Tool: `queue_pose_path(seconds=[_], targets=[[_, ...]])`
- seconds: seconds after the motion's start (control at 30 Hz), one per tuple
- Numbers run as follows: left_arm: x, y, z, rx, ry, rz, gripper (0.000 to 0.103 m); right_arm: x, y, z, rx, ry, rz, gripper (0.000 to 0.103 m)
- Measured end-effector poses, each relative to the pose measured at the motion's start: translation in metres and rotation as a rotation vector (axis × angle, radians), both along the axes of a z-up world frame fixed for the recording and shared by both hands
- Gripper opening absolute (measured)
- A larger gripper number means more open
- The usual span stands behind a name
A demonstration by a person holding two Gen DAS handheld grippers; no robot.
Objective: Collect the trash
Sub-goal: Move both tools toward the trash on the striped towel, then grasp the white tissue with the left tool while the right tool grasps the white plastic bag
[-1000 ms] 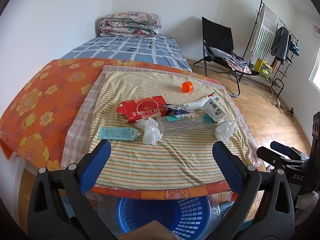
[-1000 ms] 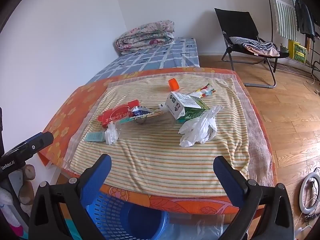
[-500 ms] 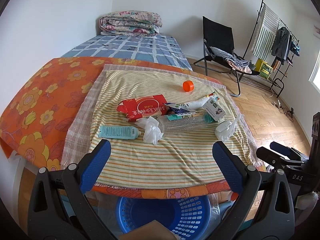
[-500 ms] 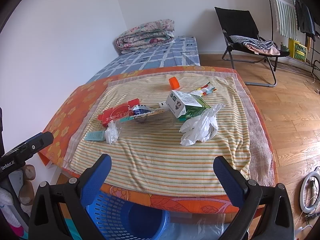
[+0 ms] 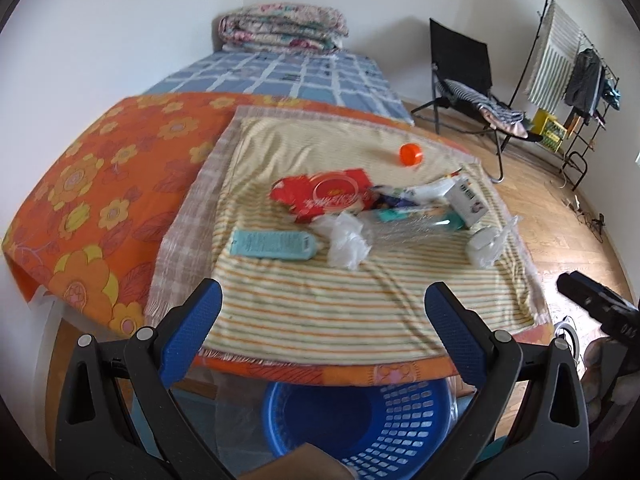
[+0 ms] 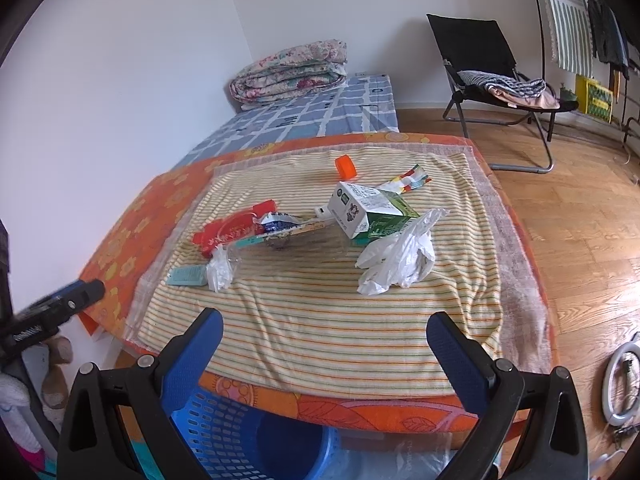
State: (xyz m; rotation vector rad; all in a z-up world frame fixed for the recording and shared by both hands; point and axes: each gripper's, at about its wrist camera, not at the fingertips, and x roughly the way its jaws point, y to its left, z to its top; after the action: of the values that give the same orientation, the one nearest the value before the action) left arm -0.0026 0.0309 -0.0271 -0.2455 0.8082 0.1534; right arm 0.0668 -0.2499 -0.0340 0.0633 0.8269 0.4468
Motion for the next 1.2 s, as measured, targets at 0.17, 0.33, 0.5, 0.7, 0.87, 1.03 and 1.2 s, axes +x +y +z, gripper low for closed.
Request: queue_pose_path(seconds=[0.17,0.33,0.5,0.7,0.87,1.03,1.2], targets=[[0.005,0.014,-0.007,0.011,0.026,-0.001,0.103,0.008,-0.005,-0.005,-0.019,0.017,-0.012,0.103],[0.023,0.019,-0.01,0.025,0.028,-0.038,0.096,0.019,-0.005,-0.007,-0.071,0.024,-0.002,0.103],[0.046,0.008,-0.021,-0.036,0.077,-0.114,0.085,0.039,-0.006,-0.008,-0.105,0.035,0.0,0.102],[0.074,-0.008,-0.045,-0.043,0.15,-0.2,0.073,0.074,-0.024,-0.023,-0.049,0.14,-0.046,0.097],[0.093,-0.003,-0.066,-0.09,0.198,-0.207,0.059,0.1,-0.028,-0.033,-0.057,0.166,-0.063,0.089],[0.111,0.009,-0.078,-0.158,0.218,-0.181,0.054,0.125,-0.023,-0.048,-0.047,0.217,-0.068,0.087],[0.132,0.007,-0.086,-0.156,0.224,-0.185,0.049,0.145,-0.019,-0.063,-0.03,0.271,-0.088,0.086]])
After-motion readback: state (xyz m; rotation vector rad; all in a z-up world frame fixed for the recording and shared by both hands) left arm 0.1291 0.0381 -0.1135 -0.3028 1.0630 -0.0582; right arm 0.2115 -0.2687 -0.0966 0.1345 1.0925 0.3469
